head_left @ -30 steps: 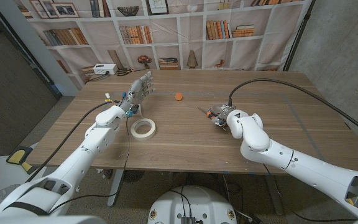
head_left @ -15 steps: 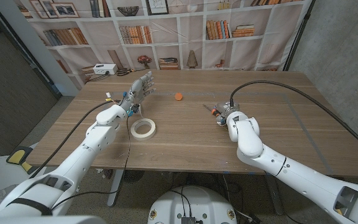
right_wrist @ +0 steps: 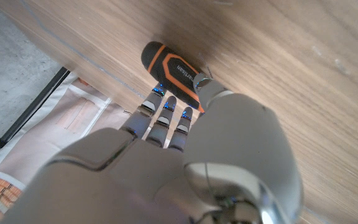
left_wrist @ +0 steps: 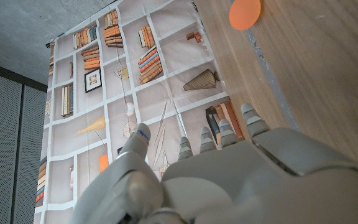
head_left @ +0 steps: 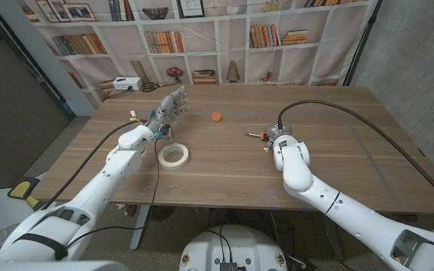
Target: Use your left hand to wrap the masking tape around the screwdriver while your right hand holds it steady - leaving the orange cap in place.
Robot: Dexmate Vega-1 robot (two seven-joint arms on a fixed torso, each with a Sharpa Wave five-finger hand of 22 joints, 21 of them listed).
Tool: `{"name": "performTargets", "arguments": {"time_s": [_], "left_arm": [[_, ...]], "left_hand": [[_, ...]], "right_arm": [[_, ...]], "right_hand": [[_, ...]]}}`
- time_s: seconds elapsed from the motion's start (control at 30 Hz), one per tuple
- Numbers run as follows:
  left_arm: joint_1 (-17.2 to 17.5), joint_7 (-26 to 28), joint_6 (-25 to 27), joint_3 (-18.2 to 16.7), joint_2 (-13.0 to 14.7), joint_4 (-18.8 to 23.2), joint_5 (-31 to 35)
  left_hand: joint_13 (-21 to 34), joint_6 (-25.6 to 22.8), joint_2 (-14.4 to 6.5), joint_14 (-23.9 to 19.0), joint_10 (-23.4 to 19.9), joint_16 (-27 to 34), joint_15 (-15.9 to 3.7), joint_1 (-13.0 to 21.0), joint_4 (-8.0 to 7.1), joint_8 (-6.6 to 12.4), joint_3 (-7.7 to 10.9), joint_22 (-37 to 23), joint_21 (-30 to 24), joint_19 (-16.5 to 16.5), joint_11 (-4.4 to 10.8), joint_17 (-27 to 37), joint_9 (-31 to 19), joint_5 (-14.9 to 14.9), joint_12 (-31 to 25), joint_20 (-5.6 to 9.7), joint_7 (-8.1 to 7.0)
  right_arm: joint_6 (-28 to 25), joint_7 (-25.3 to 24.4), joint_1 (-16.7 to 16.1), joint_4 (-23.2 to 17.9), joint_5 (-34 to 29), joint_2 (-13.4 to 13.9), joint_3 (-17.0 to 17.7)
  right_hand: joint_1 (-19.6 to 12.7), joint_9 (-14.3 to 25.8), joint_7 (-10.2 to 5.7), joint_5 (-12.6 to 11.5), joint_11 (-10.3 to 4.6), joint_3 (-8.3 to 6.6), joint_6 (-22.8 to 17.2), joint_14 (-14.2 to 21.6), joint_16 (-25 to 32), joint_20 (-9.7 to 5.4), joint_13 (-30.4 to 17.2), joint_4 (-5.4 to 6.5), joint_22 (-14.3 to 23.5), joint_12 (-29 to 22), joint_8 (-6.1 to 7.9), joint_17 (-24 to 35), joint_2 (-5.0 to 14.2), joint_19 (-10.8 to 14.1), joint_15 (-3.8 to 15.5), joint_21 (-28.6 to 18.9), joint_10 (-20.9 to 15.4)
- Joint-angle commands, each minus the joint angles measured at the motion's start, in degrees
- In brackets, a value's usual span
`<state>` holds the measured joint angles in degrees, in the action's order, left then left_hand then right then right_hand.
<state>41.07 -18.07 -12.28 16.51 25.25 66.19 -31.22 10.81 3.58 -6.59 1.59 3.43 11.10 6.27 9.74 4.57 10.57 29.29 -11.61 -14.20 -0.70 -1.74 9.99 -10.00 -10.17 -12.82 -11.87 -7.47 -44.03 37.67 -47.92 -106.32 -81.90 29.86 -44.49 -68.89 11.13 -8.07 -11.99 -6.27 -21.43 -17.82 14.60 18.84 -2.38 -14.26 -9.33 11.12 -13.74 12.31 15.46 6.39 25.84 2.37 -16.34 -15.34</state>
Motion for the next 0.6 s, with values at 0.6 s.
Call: {"name": "performTargets", "arguments": {"time_s": [0.6], "left_arm": [[-3.5,-0.8,0.3,1.5,-1.6,-4.1,1.0]], "left_hand": [[0.1,0.1,0.0,-1.0,0.1,0.0,0.36,-0.9,-0.18,-0.06,0.16,-0.2,-0.3,-0.4,0.16,0.3,-0.1,-0.2,0.3,-0.41,-0.35]], "right_arm": [[5.1,1.7,1.4,6.1,6.1,-2.4,4.1]], "right_hand": [[4.7,0.3,3.05,-0.8,2.87,6.17,-9.7,16.9,8.4,0.57,-0.7,1.41,0.4,-4.0,2.04,2.8,2.04,14.6,8.63,-5.9,-10.2]]}}
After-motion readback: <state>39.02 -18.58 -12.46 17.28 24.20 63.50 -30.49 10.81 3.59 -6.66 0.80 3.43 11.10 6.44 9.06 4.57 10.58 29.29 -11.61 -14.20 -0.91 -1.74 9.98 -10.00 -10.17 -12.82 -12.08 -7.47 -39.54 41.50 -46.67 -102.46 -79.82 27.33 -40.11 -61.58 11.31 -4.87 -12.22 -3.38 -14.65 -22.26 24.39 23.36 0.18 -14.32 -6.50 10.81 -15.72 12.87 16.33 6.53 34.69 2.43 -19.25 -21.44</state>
